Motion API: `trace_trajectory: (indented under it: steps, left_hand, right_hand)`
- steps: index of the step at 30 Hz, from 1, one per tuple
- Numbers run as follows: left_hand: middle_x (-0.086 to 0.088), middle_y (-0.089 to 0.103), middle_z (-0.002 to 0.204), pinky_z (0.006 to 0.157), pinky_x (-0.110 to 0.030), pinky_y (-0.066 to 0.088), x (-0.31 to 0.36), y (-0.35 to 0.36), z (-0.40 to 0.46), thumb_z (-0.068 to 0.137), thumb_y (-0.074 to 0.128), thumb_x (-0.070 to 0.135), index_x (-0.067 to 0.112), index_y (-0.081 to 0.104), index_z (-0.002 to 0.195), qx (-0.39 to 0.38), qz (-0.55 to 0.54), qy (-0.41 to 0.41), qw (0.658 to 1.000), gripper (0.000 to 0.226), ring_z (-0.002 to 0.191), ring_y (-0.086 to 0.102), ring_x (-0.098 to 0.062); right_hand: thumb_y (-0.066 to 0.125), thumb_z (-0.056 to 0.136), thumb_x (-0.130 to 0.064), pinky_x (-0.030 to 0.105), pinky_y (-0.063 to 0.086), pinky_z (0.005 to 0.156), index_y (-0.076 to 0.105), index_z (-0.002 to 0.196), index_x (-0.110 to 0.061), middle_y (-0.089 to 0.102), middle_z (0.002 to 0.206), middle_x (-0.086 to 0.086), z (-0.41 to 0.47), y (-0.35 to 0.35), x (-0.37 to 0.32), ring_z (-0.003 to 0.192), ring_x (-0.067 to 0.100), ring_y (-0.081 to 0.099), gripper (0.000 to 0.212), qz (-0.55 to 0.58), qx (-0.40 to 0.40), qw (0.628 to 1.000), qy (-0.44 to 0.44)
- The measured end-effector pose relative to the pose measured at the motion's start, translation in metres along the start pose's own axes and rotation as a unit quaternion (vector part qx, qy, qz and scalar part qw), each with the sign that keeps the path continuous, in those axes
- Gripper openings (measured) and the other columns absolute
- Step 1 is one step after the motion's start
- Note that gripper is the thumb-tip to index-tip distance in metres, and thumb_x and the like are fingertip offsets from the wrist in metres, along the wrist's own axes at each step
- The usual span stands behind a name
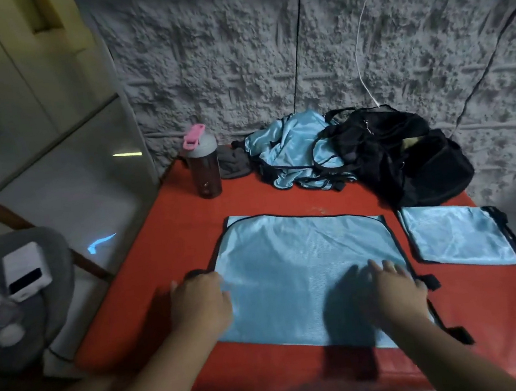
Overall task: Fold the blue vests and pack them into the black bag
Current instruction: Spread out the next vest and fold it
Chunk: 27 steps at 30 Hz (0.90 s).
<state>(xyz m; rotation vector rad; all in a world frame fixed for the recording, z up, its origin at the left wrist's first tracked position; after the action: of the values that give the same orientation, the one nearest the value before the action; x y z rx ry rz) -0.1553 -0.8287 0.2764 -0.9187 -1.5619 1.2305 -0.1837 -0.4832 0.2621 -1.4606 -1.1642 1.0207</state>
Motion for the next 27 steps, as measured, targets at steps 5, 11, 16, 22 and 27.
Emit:
trace_trajectory:
  steps: [5,11,16,22,27]
  left_hand:
    - [-0.003,0.066,0.122,0.090,-0.037,0.050,-0.036,0.002,-0.019,0.089,0.049,0.067,0.021,0.059,0.114,-0.077,0.028,-0.082,0.993,0.053,0.116,0.061,-0.029]
    - [0.002,0.061,0.114,0.091,-0.041,0.045,-0.002,0.006,-0.014,0.082,0.068,0.038,0.027,0.064,0.113,0.094,0.019,0.068,0.993,0.032,0.113,0.056,-0.023]
    - [-0.004,0.068,0.128,0.108,-0.037,0.044,0.034,0.047,-0.002,0.083,0.037,0.026,0.011,0.069,0.124,0.036,-0.017,0.205,0.978,0.054,0.126,0.059,-0.022]
    - [-0.007,0.043,0.157,0.116,-0.050,0.028,0.024,0.087,-0.007,0.099,0.029,0.051,0.011,0.047,0.149,0.003,0.037,0.214,0.976,0.067,0.147,0.036,-0.022]
    - [-0.012,0.038,0.159,0.118,-0.053,0.025,0.024,0.089,-0.005,0.098,0.029,0.052,0.012,0.044,0.150,0.018,0.044,0.193,0.980,0.068,0.150,0.029,-0.029]
  right_hand:
    - [0.051,0.093,-0.030,0.035,0.046,0.102,0.062,0.133,-0.021,0.065,0.131,0.001,-0.022,0.002,-0.089,0.124,0.025,0.055,0.043,0.116,0.033,0.977,-0.178]
    - [0.041,0.091,-0.029,0.041,0.036,0.117,0.048,0.143,-0.005,0.048,0.144,0.009,-0.035,0.042,-0.193,0.137,0.034,0.044,0.058,0.091,0.037,0.940,-0.325]
    - [0.006,0.081,-0.053,0.040,-0.008,0.125,-0.009,0.161,-0.008,-0.013,0.168,0.005,-0.030,0.058,-0.201,0.149,0.020,-0.025,0.092,0.035,-0.002,0.962,-0.272]
    - [0.020,0.101,-0.046,0.045,0.006,0.125,0.021,0.161,-0.013,0.016,0.169,0.006,-0.023,0.068,-0.125,0.157,0.022,0.004,0.069,0.049,0.072,0.972,-0.216]
    - [-0.008,0.092,-0.068,0.041,-0.004,0.127,-0.003,0.163,-0.021,-0.006,0.171,-0.001,0.006,0.057,-0.006,0.156,0.015,-0.013,0.085,0.022,0.062,0.993,-0.094]
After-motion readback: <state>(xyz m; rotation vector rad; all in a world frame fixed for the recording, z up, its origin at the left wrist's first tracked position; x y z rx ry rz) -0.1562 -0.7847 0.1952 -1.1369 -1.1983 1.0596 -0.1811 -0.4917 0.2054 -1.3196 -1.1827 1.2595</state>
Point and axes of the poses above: each hand's wrist, its own z-axis towards the middle knuckle, its own y-axis out of the palm, x = y × z, the point moved 5 cm from there along z, towards the middle knuckle
